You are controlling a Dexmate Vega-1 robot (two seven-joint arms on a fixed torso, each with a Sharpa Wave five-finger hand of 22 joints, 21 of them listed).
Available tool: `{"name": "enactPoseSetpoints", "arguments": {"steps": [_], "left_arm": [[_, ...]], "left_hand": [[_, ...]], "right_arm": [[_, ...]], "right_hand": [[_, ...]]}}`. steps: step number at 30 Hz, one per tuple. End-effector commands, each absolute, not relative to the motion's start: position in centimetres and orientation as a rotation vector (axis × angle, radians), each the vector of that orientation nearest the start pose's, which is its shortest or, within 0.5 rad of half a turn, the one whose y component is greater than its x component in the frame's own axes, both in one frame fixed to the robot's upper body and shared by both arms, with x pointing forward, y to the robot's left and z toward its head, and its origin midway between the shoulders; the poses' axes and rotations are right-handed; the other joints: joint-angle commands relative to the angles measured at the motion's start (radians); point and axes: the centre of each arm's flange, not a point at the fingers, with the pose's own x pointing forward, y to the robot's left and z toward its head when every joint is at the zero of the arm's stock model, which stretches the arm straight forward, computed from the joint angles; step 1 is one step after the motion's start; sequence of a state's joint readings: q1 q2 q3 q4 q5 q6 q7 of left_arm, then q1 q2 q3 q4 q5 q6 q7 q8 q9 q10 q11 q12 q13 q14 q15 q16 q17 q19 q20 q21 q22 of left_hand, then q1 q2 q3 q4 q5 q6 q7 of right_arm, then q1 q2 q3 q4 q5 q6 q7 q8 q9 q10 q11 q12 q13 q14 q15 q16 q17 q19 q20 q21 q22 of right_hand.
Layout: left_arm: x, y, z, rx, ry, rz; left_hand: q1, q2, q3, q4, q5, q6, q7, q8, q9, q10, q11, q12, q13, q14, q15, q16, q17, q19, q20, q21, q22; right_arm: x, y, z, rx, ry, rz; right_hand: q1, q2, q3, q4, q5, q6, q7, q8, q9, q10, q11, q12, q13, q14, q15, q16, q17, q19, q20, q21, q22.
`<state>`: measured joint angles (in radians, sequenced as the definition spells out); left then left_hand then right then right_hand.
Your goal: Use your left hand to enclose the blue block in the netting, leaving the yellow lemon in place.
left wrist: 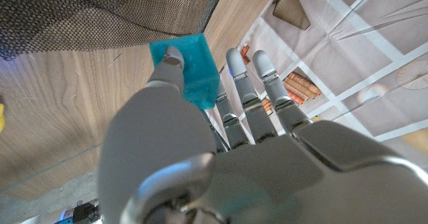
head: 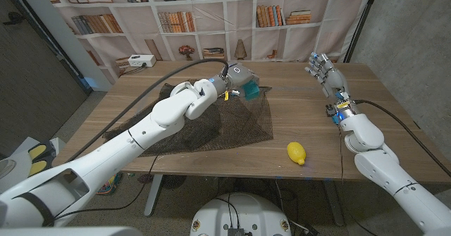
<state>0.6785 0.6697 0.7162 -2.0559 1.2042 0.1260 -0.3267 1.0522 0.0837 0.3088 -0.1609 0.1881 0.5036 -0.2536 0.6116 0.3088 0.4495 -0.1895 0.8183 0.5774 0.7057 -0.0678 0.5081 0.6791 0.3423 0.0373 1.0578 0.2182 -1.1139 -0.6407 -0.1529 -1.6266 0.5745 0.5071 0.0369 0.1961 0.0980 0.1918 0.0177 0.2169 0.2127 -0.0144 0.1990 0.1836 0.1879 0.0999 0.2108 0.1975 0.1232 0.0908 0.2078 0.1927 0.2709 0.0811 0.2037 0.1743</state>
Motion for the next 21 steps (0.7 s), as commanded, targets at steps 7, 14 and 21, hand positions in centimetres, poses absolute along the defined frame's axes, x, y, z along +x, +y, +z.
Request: {"name": "enactPoseSetpoints", "arguments": {"steps": [7,14,21], "left_arm": [[50.4,10.4,5.6,1.894,-0.587,0.25],[49.8,11.5,5.0,1.85,-0.489,0.304],[49.9,12.4,3.7,1.819,-0.406,0.323]], "left_hand": [[0.064,0.076,0.039,0.024,-0.006,0.383,0.15,0.052,0.001,0.015,-0.015,-0.01,-0.014,-0.002,-0.159,-0.02,0.004,-0.014,-0.001,0.012,-0.006],[0.069,0.076,0.04,0.02,-0.007,0.383,0.153,0.055,0.0,0.02,-0.015,-0.011,-0.021,0.006,-0.159,-0.018,0.013,-0.017,-0.003,0.017,-0.009],[0.068,0.076,0.041,0.02,-0.008,0.38,0.156,0.058,0.002,0.024,-0.015,-0.013,-0.028,0.005,-0.158,-0.023,0.018,-0.019,-0.003,0.022,-0.011]], "right_arm": [[56.0,-36.3,4.3,-0.074,-0.974,0.227],[56.1,-37.1,4.9,-0.075,-0.992,0.233],[56.4,-37.7,5.8,-0.082,-1.001,0.245]], "right_hand": [[0.0,0.0,0.006,-0.005,-0.001,0.002,-0.004,-0.003,0.005,0.008,-0.004,-0.002,0.003,0.009,0.002,0.0,0.004,0.008,0.003,0.0,0.004],[0.0,0.0,0.007,-0.006,-0.001,0.005,-0.003,-0.002,0.005,0.009,-0.003,-0.002,0.003,0.01,0.002,-0.001,0.004,0.008,0.002,0.0,0.004],[0.0,0.0,0.007,-0.006,-0.002,0.005,-0.003,-0.002,0.005,0.01,-0.002,-0.002,0.003,0.01,0.002,-0.001,0.004,0.009,0.002,0.0,0.004]]}}
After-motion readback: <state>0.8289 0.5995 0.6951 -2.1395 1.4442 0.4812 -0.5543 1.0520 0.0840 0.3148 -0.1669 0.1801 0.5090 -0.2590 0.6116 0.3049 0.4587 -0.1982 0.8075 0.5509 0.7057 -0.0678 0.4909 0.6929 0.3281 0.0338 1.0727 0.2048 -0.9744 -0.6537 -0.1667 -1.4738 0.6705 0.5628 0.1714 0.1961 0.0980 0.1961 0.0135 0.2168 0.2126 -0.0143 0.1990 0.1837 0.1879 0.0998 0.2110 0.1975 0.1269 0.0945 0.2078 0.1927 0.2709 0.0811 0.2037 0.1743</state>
